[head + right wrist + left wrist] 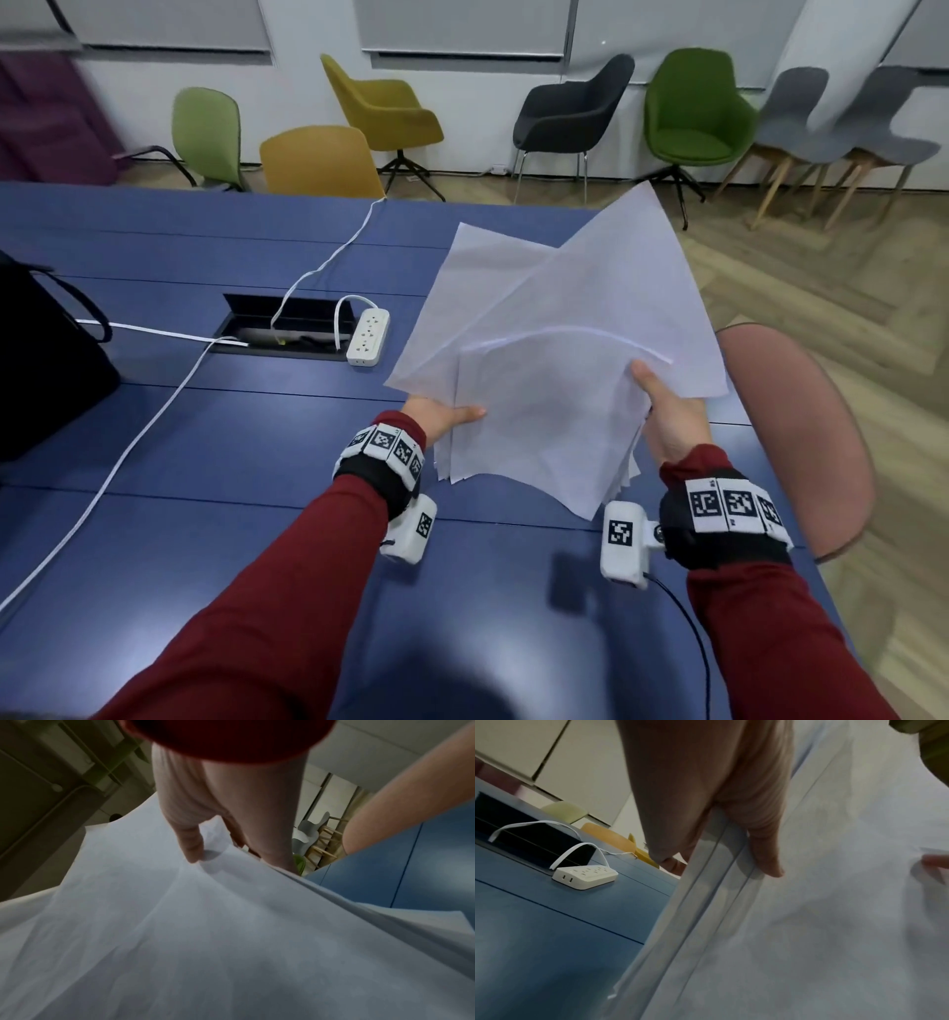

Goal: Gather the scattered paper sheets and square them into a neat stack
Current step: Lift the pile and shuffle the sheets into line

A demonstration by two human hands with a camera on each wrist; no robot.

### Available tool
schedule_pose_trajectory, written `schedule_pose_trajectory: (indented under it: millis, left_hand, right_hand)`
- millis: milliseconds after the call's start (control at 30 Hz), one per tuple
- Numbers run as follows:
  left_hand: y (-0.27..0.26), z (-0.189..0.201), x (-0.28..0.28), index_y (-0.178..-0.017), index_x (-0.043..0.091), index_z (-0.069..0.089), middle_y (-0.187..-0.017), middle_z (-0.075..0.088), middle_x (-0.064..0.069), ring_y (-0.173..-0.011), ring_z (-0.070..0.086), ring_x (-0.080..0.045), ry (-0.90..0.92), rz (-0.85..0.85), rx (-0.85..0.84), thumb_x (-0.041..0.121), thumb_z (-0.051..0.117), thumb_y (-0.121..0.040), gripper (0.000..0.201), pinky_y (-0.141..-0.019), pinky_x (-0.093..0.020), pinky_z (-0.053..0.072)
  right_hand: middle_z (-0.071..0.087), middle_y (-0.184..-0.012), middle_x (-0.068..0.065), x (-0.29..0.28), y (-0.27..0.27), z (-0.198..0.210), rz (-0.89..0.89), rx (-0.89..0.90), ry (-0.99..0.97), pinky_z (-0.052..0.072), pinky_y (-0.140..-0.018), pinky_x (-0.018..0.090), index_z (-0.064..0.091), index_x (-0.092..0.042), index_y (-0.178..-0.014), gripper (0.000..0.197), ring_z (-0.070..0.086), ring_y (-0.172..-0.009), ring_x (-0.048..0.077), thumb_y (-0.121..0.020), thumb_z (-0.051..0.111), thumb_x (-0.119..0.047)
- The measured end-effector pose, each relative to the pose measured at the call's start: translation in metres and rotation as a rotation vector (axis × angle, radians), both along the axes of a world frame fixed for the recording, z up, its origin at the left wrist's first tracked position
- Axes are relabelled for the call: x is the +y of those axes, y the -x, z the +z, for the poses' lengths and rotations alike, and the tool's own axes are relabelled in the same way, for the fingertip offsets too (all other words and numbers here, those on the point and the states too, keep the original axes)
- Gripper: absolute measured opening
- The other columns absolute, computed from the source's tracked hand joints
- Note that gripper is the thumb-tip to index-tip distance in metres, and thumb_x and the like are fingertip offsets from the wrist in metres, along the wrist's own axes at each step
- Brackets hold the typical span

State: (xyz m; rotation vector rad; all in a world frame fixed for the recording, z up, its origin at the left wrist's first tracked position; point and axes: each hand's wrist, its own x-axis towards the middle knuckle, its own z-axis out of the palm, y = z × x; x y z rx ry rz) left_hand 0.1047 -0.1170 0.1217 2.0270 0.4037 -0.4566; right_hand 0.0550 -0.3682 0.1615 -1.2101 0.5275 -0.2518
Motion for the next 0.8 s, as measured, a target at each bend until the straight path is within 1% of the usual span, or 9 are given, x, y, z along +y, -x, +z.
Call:
schedule_pose_trajectory:
  millis: [67, 200, 267, 333, 400, 533, 600, 667, 800]
  left_hand:
    - [-0.002, -0.004, -0.001, -0.13, 0.004, 0.054, -0.134, 0.056, -0.009, -0.124, 0.052, -0.024, 0.011, -0.012, 0.013, 0.05, 0.072, -0.073, 0.075, -0.096, -0.021, 0.037]
    - [-0.002, -0.003, 0.003, -0.12, 0.018, 0.066, -0.129, 0.061, -0.004, -0.121, 0.056, -0.022, -0.019, -0.048, -0.02, 0.06, 0.07, -0.068, 0.067, -0.106, -0.026, 0.039]
    - [0.002, 0.006, 0.011, -0.12, 0.016, 0.065, -0.125, 0.062, 0.001, -0.12, 0.056, -0.017, 0.052, -0.045, -0.052, 0.05, 0.072, -0.073, 0.059, -0.106, -0.025, 0.039]
    - [0.007, 0.008, 0.02, -0.128, 0.018, 0.058, -0.128, 0.057, 0.002, -0.125, 0.05, -0.016, 0.108, -0.037, 0.013, 0.045, 0.07, -0.077, 0.059, -0.109, -0.026, 0.034]
    - [0.016, 0.003, 0.032, -0.128, 0.015, 0.057, -0.132, 0.056, -0.003, -0.128, 0.049, -0.019, 0.14, 0.029, 0.053, 0.046, 0.075, -0.072, 0.067, -0.111, -0.029, 0.033]
    - [0.021, -0.021, 0.037, -0.123, 0.012, 0.062, -0.133, 0.058, -0.003, -0.116, 0.056, -0.018, 0.108, 0.013, 0.119, 0.062, 0.083, -0.045, 0.095, -0.096, -0.023, 0.04]
    - [0.018, -0.027, 0.033, -0.12, 0.006, 0.064, -0.127, 0.061, -0.007, -0.108, 0.059, -0.018, 0.123, 0.074, 0.077, 0.048, 0.085, -0.056, 0.08, -0.092, -0.022, 0.042]
    - [0.015, -0.026, 0.028, -0.124, 0.007, 0.061, -0.134, 0.057, -0.01, -0.118, 0.056, -0.022, 0.132, 0.101, 0.08, 0.056, 0.082, -0.053, 0.089, -0.1, -0.026, 0.043]
    - [0.008, -0.022, 0.024, -0.124, 0.004, 0.06, -0.131, 0.058, -0.012, -0.117, 0.057, -0.024, 0.151, 0.124, 0.021, 0.048, 0.076, -0.07, 0.072, -0.098, -0.026, 0.044]
  right_hand:
    - [0.061, -0.12, 0.007, -0.002, 0.002, -0.001, 0.043, 0.048, 0.106, 0.049, -0.06, 0.003, 0.054, 0.001, -0.125, 0.043, 0.058, -0.098, 0.019, -0.086, 0.066, -0.011]
    - [0.065, -0.109, 0.009, -0.012, 0.008, -0.002, 0.06, 0.128, 0.22, 0.043, -0.085, 0.023, 0.064, -0.004, -0.105, 0.031, 0.059, -0.1, 0.019, -0.08, 0.074, -0.018]
    - [0.065, -0.095, 0.007, -0.014, 0.01, 0.005, 0.082, 0.108, 0.238, 0.042, -0.08, 0.019, 0.066, -0.001, -0.108, 0.034, 0.061, -0.087, 0.011, -0.08, 0.073, -0.02]
    - [0.063, -0.079, 0.0, -0.016, 0.01, 0.012, 0.106, 0.042, 0.242, 0.044, -0.063, 0.003, 0.064, -0.006, -0.113, 0.035, 0.062, -0.061, -0.008, -0.081, 0.072, -0.016]
    - [0.065, -0.084, -0.003, -0.015, 0.009, 0.01, 0.177, 0.026, 0.251, 0.044, -0.059, -0.001, 0.066, -0.006, -0.11, 0.034, 0.062, -0.058, -0.015, -0.078, 0.074, -0.014]
    - [0.073, -0.105, 0.003, -0.01, 0.011, -0.014, 0.357, 0.149, 0.229, 0.047, -0.099, 0.029, 0.074, -0.008, -0.095, 0.05, 0.066, -0.104, 0.016, -0.055, 0.086, -0.035]
    - [0.071, -0.107, 0.003, -0.007, 0.013, -0.016, 0.325, 0.082, 0.196, 0.045, -0.095, 0.027, 0.07, -0.012, -0.094, 0.028, 0.064, -0.108, 0.018, -0.069, 0.08, -0.021]
    - [0.069, -0.102, -0.003, -0.006, 0.013, -0.009, 0.216, -0.019, 0.136, 0.044, -0.092, 0.026, 0.064, -0.014, -0.102, 0.029, 0.062, -0.105, 0.017, -0.076, 0.075, -0.015]
    - [0.07, -0.075, -0.013, -0.016, 0.008, 0.01, 0.069, -0.198, 0.18, 0.045, -0.077, 0.036, 0.074, -0.017, -0.085, 0.047, 0.061, -0.077, 0.014, -0.057, 0.076, -0.055]
